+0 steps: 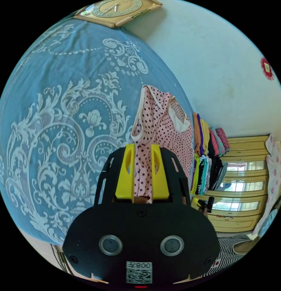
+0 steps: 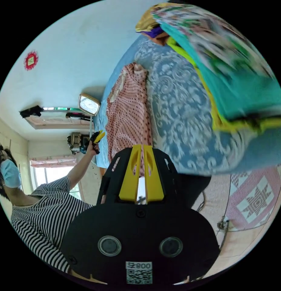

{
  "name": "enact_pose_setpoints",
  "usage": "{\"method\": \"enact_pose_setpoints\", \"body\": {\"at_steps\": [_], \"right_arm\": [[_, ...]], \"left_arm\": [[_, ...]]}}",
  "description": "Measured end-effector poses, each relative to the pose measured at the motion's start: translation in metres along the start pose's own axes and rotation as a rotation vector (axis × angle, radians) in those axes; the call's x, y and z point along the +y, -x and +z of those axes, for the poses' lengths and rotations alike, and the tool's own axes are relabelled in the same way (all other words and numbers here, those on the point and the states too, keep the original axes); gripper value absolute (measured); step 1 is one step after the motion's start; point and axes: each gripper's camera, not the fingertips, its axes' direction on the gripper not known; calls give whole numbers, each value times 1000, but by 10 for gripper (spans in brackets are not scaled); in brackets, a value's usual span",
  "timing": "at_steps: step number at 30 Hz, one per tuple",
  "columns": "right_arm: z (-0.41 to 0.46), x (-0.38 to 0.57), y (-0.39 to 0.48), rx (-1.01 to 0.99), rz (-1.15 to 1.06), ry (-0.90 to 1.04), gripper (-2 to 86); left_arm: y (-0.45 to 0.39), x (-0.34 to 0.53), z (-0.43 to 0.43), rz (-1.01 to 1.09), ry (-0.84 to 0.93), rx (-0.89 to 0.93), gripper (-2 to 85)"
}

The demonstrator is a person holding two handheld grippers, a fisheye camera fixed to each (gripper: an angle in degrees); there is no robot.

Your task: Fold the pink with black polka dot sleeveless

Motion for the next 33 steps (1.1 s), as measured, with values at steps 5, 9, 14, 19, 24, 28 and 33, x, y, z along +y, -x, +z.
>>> {"method": "enact_pose_setpoints", "body": {"at_steps": [5, 9, 14, 19, 24, 28, 33], "right_arm": [[49, -116, 40, 125, -128, -44, 38], [93, -193, 64, 222, -180, -56, 46], [138, -244, 85, 295, -247, -58, 45], [180, -298, 103, 325, -295, -54, 46], [225, -380, 140, 394, -386, -63, 55], [261, -438, 165, 464, -441, -65, 57], [311, -515, 173, 499, -433, -49, 59]], "left_arm": [[-25, -61, 14, 55, 34, -114, 55], [-43, -99, 8, 96, 26, -169, 26], [-47, -128, -22, 137, -51, -201, 21], [-54, -168, -44, 171, -99, -169, 37], [-82, -234, -46, 245, -104, -125, 64], [-107, -302, -30, 286, -83, -128, 70], [-126, -375, -18, 293, -91, -137, 70]]}}
